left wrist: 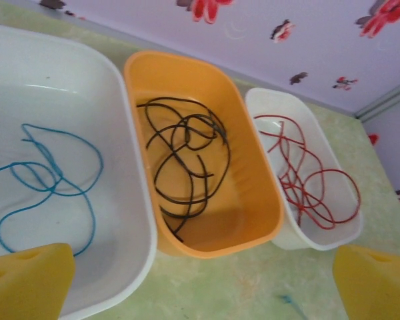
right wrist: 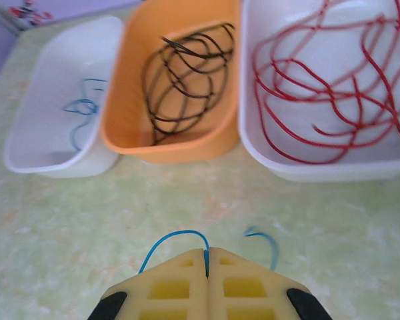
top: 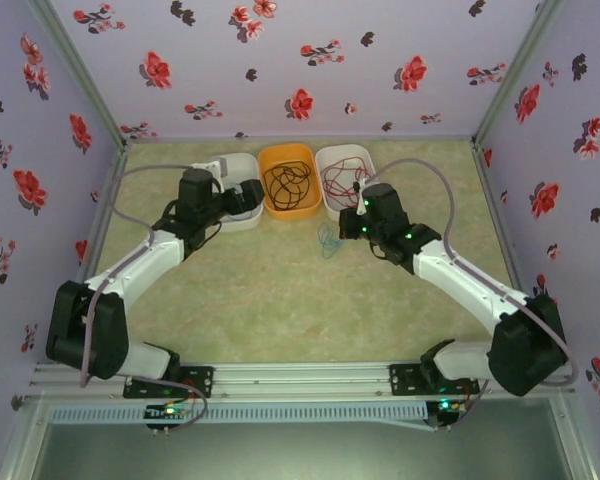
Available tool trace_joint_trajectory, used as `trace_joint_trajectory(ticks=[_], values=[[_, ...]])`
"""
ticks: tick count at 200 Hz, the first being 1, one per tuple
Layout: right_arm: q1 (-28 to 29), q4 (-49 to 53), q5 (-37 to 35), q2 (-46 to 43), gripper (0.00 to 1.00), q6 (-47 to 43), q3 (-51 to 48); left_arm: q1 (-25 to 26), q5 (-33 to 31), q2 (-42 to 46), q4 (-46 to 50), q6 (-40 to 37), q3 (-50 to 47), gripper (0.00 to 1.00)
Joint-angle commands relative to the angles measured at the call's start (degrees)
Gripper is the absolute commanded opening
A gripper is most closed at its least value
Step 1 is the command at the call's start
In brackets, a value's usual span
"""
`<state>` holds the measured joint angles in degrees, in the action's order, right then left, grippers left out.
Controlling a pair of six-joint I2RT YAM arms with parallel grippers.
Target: Untangle the cables
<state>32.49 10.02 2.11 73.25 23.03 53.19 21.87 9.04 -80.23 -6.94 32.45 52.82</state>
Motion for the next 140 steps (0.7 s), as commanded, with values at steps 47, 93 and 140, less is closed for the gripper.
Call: trace_joint_trajectory(ticks=[47,93,140], values=[[0.82,-13.02,9.95,-4.66,0.00,-6.04,-0.40,3.46,20.62,0.33,-11.48,0.91,-1.36,0.84],[0.91,-15.12,10.54,-5.55,0.00,-6.43,-0.54,10.35,23.56,0.71,-7.50,-8.76,-0.08,0.73],[1.00,-14.84,10.59,-6.15,0.00,-6.18,-0.29,15.68,23.56,-1.72,3.51,-20.28,6.48,0.63]])
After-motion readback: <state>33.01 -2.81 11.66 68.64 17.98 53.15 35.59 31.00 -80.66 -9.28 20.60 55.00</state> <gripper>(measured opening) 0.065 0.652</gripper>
